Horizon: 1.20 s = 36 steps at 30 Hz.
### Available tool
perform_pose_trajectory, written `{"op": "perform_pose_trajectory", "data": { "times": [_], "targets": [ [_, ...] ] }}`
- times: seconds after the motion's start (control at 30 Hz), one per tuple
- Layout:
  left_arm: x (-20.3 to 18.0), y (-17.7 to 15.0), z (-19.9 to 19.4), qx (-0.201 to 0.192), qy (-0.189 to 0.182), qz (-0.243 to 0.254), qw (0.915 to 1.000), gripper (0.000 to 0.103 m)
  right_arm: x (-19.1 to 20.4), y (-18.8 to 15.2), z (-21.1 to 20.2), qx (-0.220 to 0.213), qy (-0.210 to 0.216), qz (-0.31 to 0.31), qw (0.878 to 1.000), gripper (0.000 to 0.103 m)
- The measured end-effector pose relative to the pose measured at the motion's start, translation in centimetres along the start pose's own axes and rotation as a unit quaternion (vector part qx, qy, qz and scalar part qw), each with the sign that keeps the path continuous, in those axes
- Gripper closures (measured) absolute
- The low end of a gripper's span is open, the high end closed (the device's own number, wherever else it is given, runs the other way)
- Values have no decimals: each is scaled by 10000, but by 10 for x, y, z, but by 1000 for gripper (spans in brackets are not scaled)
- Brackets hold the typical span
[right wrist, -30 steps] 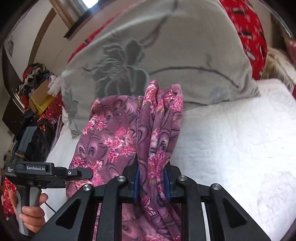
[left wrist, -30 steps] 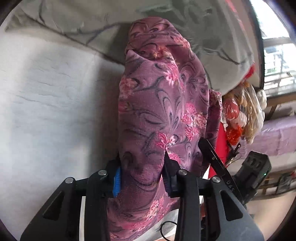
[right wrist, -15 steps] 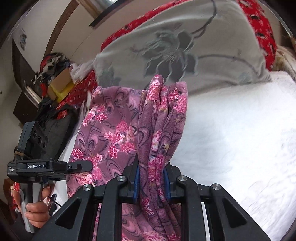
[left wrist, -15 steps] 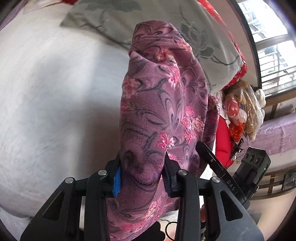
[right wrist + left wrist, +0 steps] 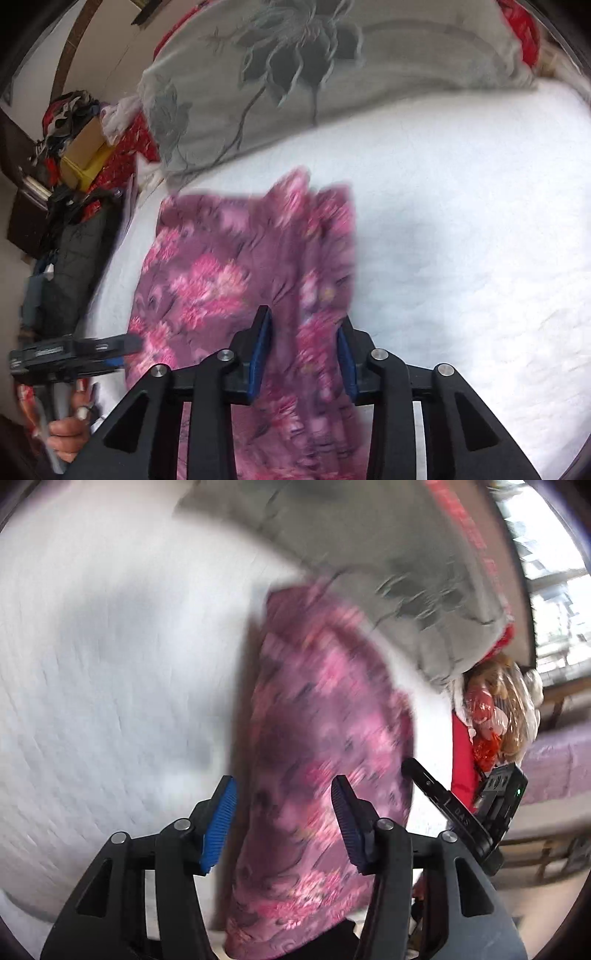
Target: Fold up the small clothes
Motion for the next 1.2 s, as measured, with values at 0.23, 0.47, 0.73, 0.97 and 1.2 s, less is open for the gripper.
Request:
{"op": "perform_pose_trajectory", "data": {
  "times": [0.23, 0.47, 0.73, 0.97, 1.2],
  "targets": [
    [-39, 70, 46, -9, 983, 1248, 9873, 51, 47, 30, -11, -603, 307, -982, 9929, 70],
    [-10, 100, 117, 377, 1673, 1086, 9792, 43, 28, 40, 43, -412, -154, -1052, 9935, 102],
    [-9, 86, 65, 138, 1409, 1114, 9836, 43, 22, 54, 19, -257, 156, -807, 9963, 93],
    [10, 14, 61, 255, 1615, 1206, 9791, 22, 23, -32, -6, 365, 98, -1851, 9820, 86],
    [-7, -19, 3, 24, 1763, 1518, 9725, 23, 25, -53, -41, 173, -143, -1844, 9826, 81]
  ]
}}
Point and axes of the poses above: each gripper's, at about its wrist camera, not at the fingertips, and z roughly the way its jaws point, x to its left, y to its top, the point moved 8 cm from there along z, roughly the way its jaws point, and after that the axes turned 12 degrees about z, right-handed, at the moved point
